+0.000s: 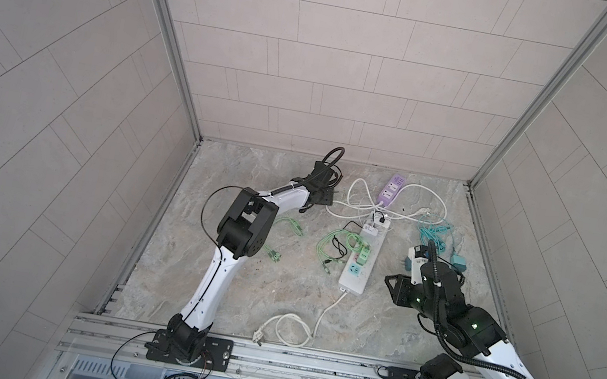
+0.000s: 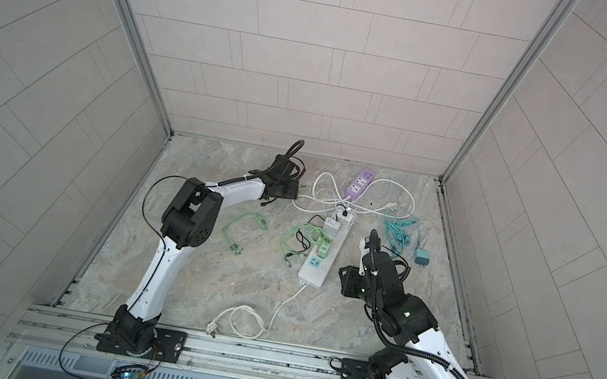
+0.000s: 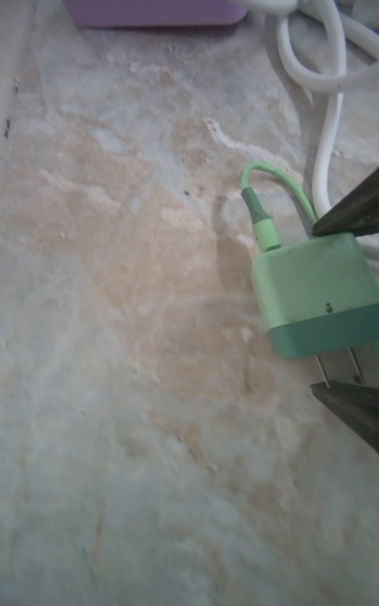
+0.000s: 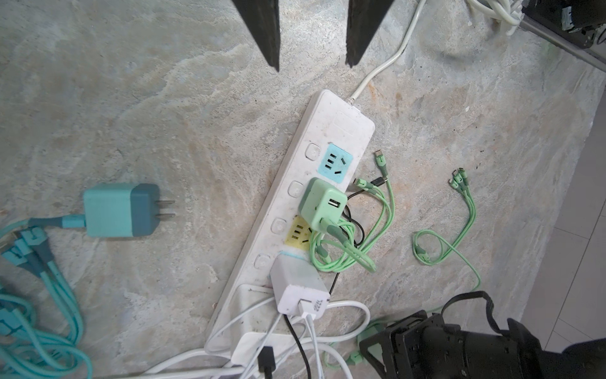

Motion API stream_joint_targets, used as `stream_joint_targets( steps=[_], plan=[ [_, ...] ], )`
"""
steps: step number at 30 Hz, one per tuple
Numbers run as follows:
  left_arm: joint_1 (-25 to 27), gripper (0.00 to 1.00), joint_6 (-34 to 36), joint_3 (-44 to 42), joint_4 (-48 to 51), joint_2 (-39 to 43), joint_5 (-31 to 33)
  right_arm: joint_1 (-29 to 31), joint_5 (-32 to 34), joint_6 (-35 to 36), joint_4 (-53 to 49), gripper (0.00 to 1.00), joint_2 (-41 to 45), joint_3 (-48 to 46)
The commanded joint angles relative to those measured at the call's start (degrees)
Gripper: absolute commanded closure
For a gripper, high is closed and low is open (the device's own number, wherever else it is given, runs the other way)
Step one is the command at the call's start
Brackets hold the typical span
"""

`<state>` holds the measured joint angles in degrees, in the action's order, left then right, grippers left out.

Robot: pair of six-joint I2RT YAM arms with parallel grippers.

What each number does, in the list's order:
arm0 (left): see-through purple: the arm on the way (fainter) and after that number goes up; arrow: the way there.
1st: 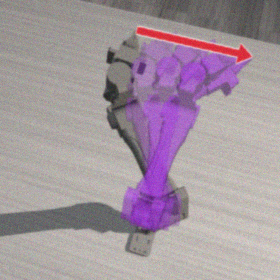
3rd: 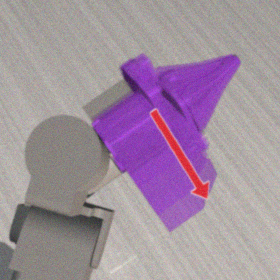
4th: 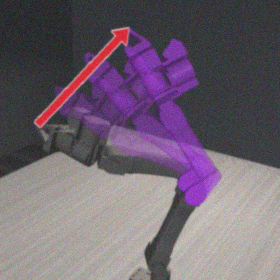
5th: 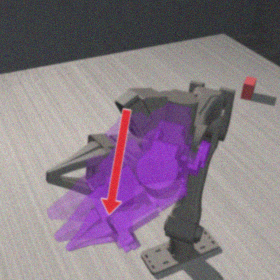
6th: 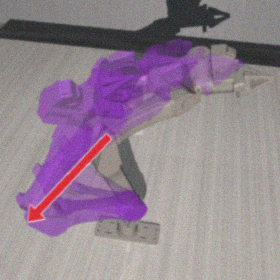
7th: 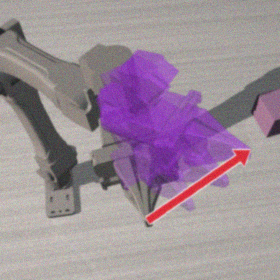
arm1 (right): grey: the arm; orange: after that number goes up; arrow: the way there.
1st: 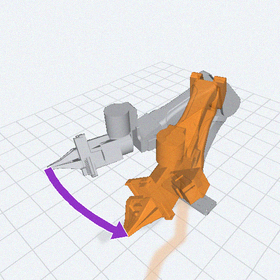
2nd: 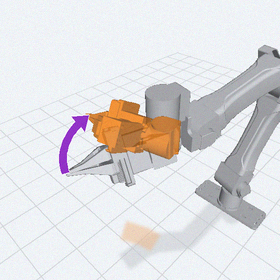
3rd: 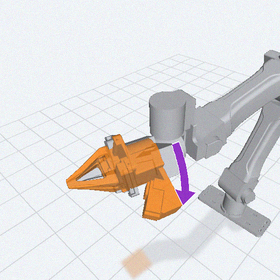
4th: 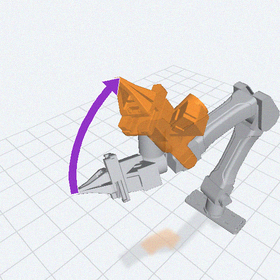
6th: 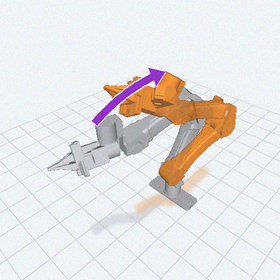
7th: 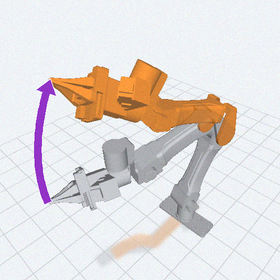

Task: Insert the plug
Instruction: 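Lift the green charger with the left gripper and draw it toward the robot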

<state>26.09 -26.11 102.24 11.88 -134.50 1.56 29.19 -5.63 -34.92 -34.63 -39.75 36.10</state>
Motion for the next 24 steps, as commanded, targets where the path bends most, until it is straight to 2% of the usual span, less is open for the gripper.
stream_joint_targets(
  steps=[1, 9, 12, 16, 21, 24],
  plan=[
    [-1.52, 0.51, -0.38, -7.41, -3.16, 6.63, 3.19, -0.10, -1.32, 0.44, 1.90, 0.67, -0.84, -0.29],
    [-2.34, 0.44, -2.16, -22.61, 0.78, 19.17, 6.68, -0.02, -4.79, 0.11, 6.64, 0.67, -4.74, -0.24],
    [-2.62, 0.41, -1.49, -25.37, 0.57, 21.39, 5.08, 0.04, -5.41, 0.28, 6.97, 0.67, -5.41, -0.27],
    [-2.88, 0.39, -1.74, -23.76, 7.52, 21.82, -1.05, 0.13, -5.48, 0.29, 6.77, 0.67, -4.77, -0.32],
    [-3.23, 0.38, -5.72, -28.54, 5.86, 22.87, -5.32, 0.12, -5.71, -0.33, 7.03, 0.67, -3.61, -2.42],
    [-3.23, 0.35, -7.20, -31.58, 4.37, 23.99, -5.47, 0.17, -5.95, -0.60, 6.99, 0.67, -2.69, -3.20]
  ],
)
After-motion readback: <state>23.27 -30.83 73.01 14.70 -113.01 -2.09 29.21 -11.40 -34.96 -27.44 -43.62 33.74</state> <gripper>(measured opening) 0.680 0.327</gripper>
